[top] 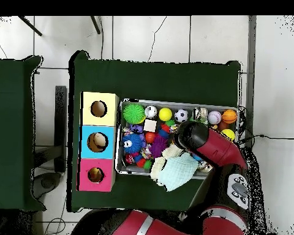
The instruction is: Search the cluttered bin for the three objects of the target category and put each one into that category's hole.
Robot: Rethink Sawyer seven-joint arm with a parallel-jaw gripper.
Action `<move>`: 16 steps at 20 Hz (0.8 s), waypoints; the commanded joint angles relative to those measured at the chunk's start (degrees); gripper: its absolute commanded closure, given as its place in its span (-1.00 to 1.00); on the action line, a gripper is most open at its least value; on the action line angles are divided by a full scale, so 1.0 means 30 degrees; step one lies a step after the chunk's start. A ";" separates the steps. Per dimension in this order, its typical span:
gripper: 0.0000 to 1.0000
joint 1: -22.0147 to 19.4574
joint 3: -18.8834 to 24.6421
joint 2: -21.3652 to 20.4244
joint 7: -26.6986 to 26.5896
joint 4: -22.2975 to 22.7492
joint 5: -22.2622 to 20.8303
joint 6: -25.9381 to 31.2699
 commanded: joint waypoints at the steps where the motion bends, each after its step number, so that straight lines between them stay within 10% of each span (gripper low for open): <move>1: -1.00 -0.0342 0.0951 0.1033 0.4286 0.0542 0.1227 0.1526; 16: -1.00 -0.0347 0.0839 0.2019 0.3600 -0.0404 0.1174 0.1340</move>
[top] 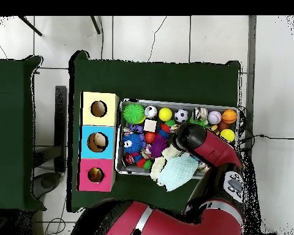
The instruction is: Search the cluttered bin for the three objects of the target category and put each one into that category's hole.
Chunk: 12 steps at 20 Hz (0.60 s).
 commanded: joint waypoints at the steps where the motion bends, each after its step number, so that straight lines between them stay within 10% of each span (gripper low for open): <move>1: -1.00 -0.0276 0.0735 0.1042 0.3630 -0.0472 0.0696 0.1421; 12: -1.00 -0.1186 0.2115 0.0920 0.2811 -0.0099 0.0788 -0.1133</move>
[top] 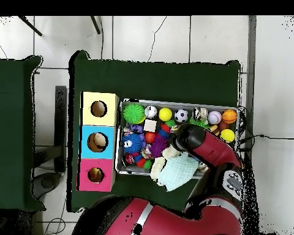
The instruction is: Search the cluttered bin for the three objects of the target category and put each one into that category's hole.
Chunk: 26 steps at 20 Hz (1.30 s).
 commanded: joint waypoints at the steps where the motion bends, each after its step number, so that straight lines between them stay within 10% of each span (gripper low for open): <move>1: -1.00 -0.1227 0.2260 0.0494 0.2765 0.0040 0.0761 -0.1157; 26: -1.00 -0.1058 0.1925 0.0834 0.2580 -0.0627 0.0474 -0.0683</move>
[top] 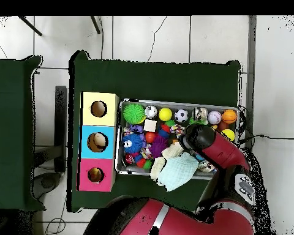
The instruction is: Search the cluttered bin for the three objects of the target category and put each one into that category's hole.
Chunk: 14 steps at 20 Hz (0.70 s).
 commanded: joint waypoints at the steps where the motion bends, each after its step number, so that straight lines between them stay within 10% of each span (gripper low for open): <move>1: -1.00 -0.0181 0.1845 0.1181 0.2578 -0.0570 0.0204 -0.1001; 14: -1.00 -0.0925 0.2909 0.0914 0.1982 -0.0145 -0.0061 -0.2374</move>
